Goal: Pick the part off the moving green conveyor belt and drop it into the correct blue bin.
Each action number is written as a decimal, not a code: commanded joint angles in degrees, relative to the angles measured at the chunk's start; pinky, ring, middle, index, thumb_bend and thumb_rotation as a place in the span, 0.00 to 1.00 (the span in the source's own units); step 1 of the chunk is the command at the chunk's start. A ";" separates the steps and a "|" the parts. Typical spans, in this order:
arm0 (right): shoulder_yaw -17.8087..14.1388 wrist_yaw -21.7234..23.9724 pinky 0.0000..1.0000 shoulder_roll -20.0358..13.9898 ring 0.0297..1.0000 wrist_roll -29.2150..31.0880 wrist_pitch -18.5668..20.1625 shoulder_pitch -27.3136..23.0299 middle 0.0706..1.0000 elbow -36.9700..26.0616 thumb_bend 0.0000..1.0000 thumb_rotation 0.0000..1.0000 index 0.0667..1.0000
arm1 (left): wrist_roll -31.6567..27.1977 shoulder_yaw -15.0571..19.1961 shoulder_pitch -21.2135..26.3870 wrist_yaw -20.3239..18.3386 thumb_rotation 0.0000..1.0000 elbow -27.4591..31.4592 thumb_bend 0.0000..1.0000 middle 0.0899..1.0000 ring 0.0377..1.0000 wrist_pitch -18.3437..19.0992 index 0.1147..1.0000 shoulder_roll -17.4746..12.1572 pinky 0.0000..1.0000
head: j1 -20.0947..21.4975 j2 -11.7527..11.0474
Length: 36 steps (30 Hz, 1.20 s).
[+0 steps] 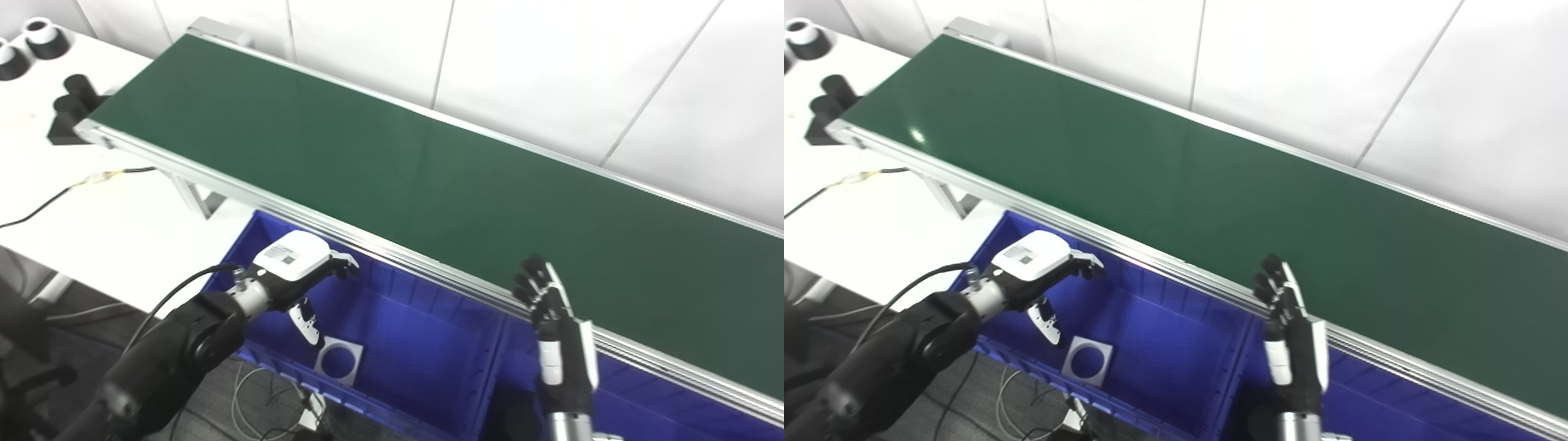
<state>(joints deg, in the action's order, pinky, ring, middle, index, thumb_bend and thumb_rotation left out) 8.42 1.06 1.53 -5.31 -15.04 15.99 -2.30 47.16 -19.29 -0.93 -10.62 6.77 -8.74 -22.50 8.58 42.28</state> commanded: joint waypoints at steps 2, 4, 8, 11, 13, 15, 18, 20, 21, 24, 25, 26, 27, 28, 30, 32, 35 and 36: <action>-0.17 -1.12 0.84 1.05 0.88 -0.41 -2.99 -0.07 0.93 -0.76 0.84 0.96 0.93 | -4.22 0.86 0.88 1.27 0.23 5.87 1.00 0.64 0.59 -1.12 0.75 2.43 0.54 | 3.47 -0.67; -0.65 -2.21 0.86 1.21 0.88 -1.68 -3.03 0.02 0.94 -0.50 0.85 0.97 0.93 | -6.60 0.45 1.71 0.07 0.24 10.02 1.00 0.64 0.59 -0.10 0.74 5.58 0.53 | 7.69 -1.45; -2.16 -4.00 0.87 1.08 0.88 -2.57 -3.97 0.25 0.93 -0.36 0.86 0.98 0.93 | -7.69 -1.06 3.38 -0.57 0.23 12.61 1.00 0.62 0.56 0.18 0.73 10.82 0.50 | 11.71 -4.27; -3.39 -4.57 0.88 0.89 0.89 -1.68 -4.32 0.83 0.93 -0.82 0.88 0.97 0.92 | -7.57 -2.24 3.63 0.20 0.19 11.26 1.00 0.61 0.55 -0.45 0.71 13.80 0.48 | 13.08 -5.30; -4.13 -5.53 0.87 0.82 0.89 -2.56 -5.00 1.44 0.93 -0.91 0.85 0.97 0.93 | -8.22 -2.81 3.27 0.69 0.18 9.34 1.00 0.60 0.55 -1.26 0.71 15.12 0.48 | 17.17 -6.92; -4.70 -6.26 0.86 0.83 0.89 -3.52 -5.66 1.93 0.93 -0.43 0.85 0.97 0.93 | -9.49 -2.92 2.94 1.25 0.15 7.41 1.00 0.59 0.55 -2.96 0.71 15.21 0.48 | 21.05 -8.10; -5.18 -8.06 0.85 1.71 0.89 -4.97 -5.97 2.24 0.92 0.30 0.85 0.97 0.93 | -11.68 -2.18 2.87 1.26 0.11 5.62 1.00 0.57 0.55 -4.84 0.70 14.01 0.49 | 30.52 -11.09; -5.23 -9.46 0.85 2.45 0.88 -6.28 -6.75 1.90 0.90 1.49 0.86 0.96 0.92 | -13.07 -1.67 3.26 0.80 0.09 5.09 1.00 0.55 0.53 -5.74 0.68 12.98 0.47 | 34.42 -12.32; -5.16 -10.22 0.85 2.94 0.89 -6.91 -7.21 1.50 0.92 2.41 0.87 0.97 0.92 | -13.79 -1.42 3.51 0.40 0.06 4.92 1.00 0.55 0.53 -6.08 0.68 12.38 0.47 | 35.83 -12.75; -4.70 -12.17 0.86 4.32 0.88 -8.60 -7.50 0.25 0.94 4.71 0.90 0.96 0.92 | -16.12 -1.00 4.09 -0.89 0.01 4.85 1.00 0.55 0.53 -6.49 0.68 10.87 0.48 | 39.08 -13.60; -4.47 -12.73 0.87 4.81 0.88 -9.28 -7.37 -0.12 0.94 5.22 0.91 0.96 0.92 | -16.85 -0.88 4.30 -0.73 0.01 4.48 1.00 0.55 0.53 -7.42 0.68 10.41 0.48 | 39.62 -13.74; -4.26 -13.17 0.87 5.11 0.88 -9.75 -7.30 -0.36 0.94 5.56 0.92 0.98 0.91 | -17.33 -0.80 4.44 -0.54 0.00 4.16 1.00 0.53 0.51 -8.14 0.67 10.10 0.46 | 39.75 -13.77; -4.02 -13.71 0.87 5.43 0.88 -10.30 -7.42 -0.75 0.94 6.12 0.92 0.98 0.91 | -18.63 -0.53 4.42 -0.75 0.00 4.02 1.00 0.53 0.51 -8.24 0.68 9.88 0.46 | 40.11 -13.91; -3.84 -14.17 0.87 5.67 0.87 -10.84 -7.48 -1.03 0.94 6.55 0.92 0.98 0.91 | -20.27 -0.24 4.30 -1.18 0.00 4.06 1.00 0.53 0.51 -7.86 0.68 9.82 0.47 | 40.06 -13.97; -3.56 -14.80 0.86 5.89 0.87 -11.55 -7.57 -1.21 0.95 6.96 0.92 0.99 0.91 | -22.99 0.13 4.00 -2.07 0.00 4.38 1.00 0.54 0.53 -6.77 0.69 9.80 0.49 | 39.25 -14.22; -3.28 -15.14 0.87 6.02 0.88 -11.69 -7.70 -0.83 0.95 6.58 0.91 1.00 0.91 | -26.42 0.47 3.51 -3.43 0.00 5.13 1.00 0.56 0.56 -4.49 0.72 10.04 0.52 | 37.91 -14.04; -2.84 -14.77 0.88 5.64 0.88 -10.86 -8.00 0.40 0.95 4.98 0.89 0.99 0.91 | -29.87 0.66 2.37 -4.33 0.00 6.89 0.97 0.58 0.58 -1.95 0.74 11.16 0.55 | 33.44 -12.38; -2.69 -14.41 0.88 5.35 0.88 -10.38 -8.01 0.97 0.95 4.18 0.89 1.00 0.91 | -30.45 0.62 1.90 -4.25 0.00 7.47 0.97 0.58 0.59 -1.50 0.75 11.67 0.57 | 32.27 -11.95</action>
<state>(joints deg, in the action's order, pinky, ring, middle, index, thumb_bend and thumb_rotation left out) 5.38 -13.48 6.68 -16.33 -20.07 16.19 4.82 18.62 -18.87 0.83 -14.96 11.87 -10.41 -12.03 42.01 29.88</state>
